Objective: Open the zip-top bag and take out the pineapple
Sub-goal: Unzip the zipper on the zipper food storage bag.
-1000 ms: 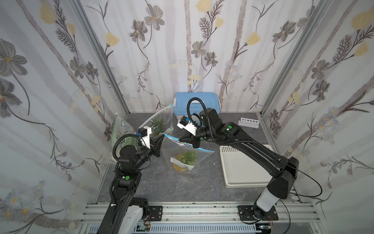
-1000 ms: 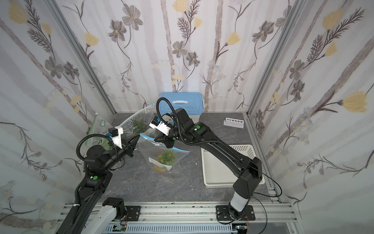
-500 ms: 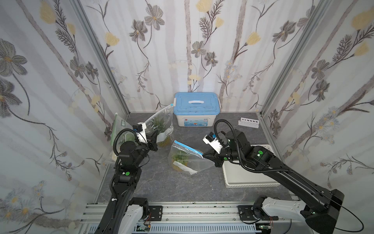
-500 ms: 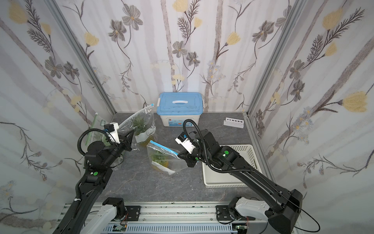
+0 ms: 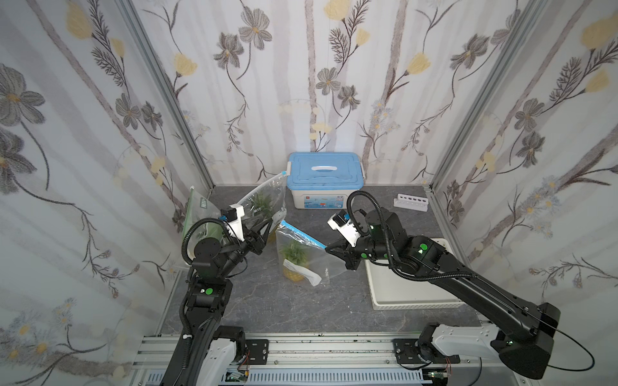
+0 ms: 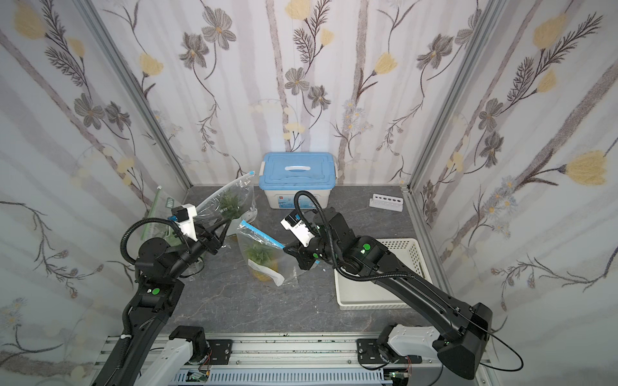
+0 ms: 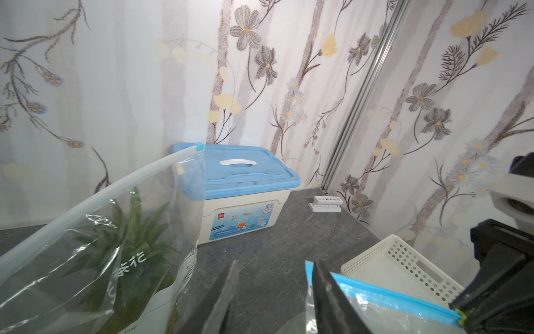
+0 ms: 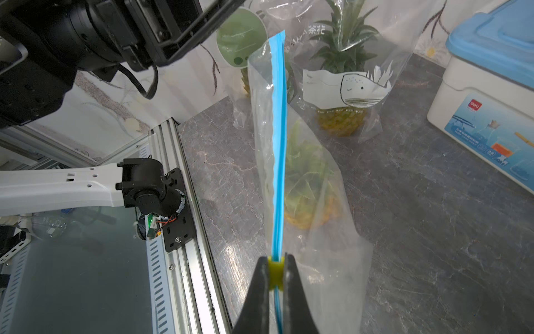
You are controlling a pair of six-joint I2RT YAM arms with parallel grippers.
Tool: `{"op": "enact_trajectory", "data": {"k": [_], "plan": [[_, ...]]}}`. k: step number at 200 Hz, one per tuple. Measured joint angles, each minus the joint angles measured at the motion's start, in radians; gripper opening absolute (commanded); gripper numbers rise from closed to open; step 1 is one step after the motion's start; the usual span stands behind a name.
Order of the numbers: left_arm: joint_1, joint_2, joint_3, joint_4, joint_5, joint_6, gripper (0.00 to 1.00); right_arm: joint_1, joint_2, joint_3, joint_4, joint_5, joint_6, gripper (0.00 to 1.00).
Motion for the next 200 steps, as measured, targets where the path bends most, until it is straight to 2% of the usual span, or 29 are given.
{"op": "enact_trajectory", "data": {"k": [23,66,129,148,171,200], "plan": [[0.0,0.005,-0.01,0.014,0.029,-0.005,0.55,0.006,0.058,0.064,0.016,0.0,-0.023,0.0],[0.0,0.068,-0.012,0.06,0.08,-0.023,0.57,0.011,0.124,0.13,0.022,0.0,-0.064,0.0],[0.0,0.104,-0.014,0.118,0.116,-0.048,0.55,0.016,0.147,0.164,0.014,0.009,-0.091,0.0],[0.0,0.105,-0.014,0.118,0.116,-0.051,0.55,0.018,0.149,0.167,0.014,0.01,-0.095,0.0],[0.0,0.111,-0.015,0.114,0.099,-0.052,0.63,0.023,0.15,0.167,0.015,0.011,-0.099,0.0],[0.0,0.121,-0.012,0.092,0.045,-0.052,0.62,0.033,0.15,0.167,0.019,0.011,-0.109,0.0]]}}
